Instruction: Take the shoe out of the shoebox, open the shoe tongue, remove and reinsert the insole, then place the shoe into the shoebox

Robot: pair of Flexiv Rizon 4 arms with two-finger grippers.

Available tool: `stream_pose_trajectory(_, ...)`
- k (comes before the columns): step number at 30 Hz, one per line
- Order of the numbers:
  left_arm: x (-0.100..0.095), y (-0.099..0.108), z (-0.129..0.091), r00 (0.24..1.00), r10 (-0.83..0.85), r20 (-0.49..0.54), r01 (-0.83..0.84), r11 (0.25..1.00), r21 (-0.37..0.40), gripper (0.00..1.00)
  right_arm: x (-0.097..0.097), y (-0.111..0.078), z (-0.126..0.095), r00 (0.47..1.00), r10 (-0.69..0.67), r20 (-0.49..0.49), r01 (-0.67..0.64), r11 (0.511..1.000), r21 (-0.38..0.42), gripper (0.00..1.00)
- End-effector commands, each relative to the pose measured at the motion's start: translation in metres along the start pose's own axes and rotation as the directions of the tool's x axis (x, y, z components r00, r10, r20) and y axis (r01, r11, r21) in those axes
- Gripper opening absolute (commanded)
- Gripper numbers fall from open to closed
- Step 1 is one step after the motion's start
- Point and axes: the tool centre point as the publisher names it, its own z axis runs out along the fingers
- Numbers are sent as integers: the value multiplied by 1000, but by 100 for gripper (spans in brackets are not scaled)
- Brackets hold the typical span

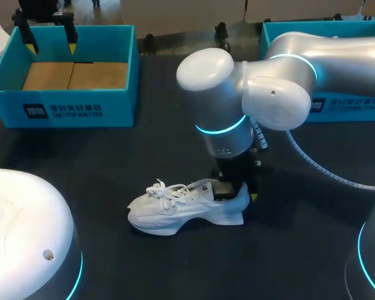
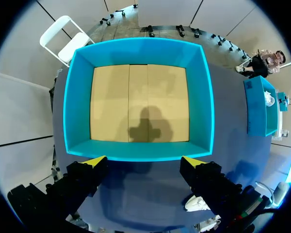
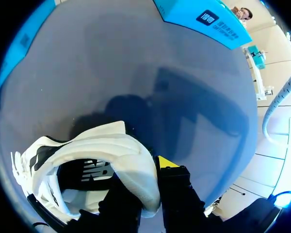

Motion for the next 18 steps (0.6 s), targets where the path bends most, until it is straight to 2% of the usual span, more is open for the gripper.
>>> stream_pose_trajectory(1, 0, 0, 0, 1000, 0, 0, 0, 1000, 0, 100, 5, -9, 1, 915, 403, 8, -403, 915, -11, 0)
stream_pose_trajectory(6, 0, 0, 0, 1000, 0, 0, 0, 1000, 0, 100, 4, -11, -3, 910, 415, -4, -415, 910, -8, 0)
stream_pose_trajectory(7, 0, 0, 0, 1000, 0, 0, 0, 1000, 0, 100, 5, -11, -3, 910, 415, -6, -415, 910, -8, 15)
stream_pose_trajectory(8, 0, 0, 0, 1000, 0, 0, 0, 1000, 0, 100, 5, -11, -4, 909, 417, -10, -417, 909, -6, 43)
stream_pose_trajectory(9, 0, 0, 0, 1000, 0, 0, 0, 1000, 0, 100, 5, -11, -4, 908, 419, -20, -419, 908, -4, 85)
stream_pose_trajectory(10, 0, 0, 0, 1000, 0, 0, 0, 1000, 0, 100, 4, -11, -5, 906, 423, -26, -423, 906, -1, 100)
stream_pose_trajectory(13, 0, 0, 0, 1000, 0, 0, 0, 1000, 0, 100, 2, -11, -12, 900, 434, -48, -434, 901, 12, 100)
stream_pose_trajectory(18, 0, 0, 0, 1000, 0, 0, 0, 1000, 0, 100, 0, -8, -36, 906, 409, -110, -408, 912, 33, 100)
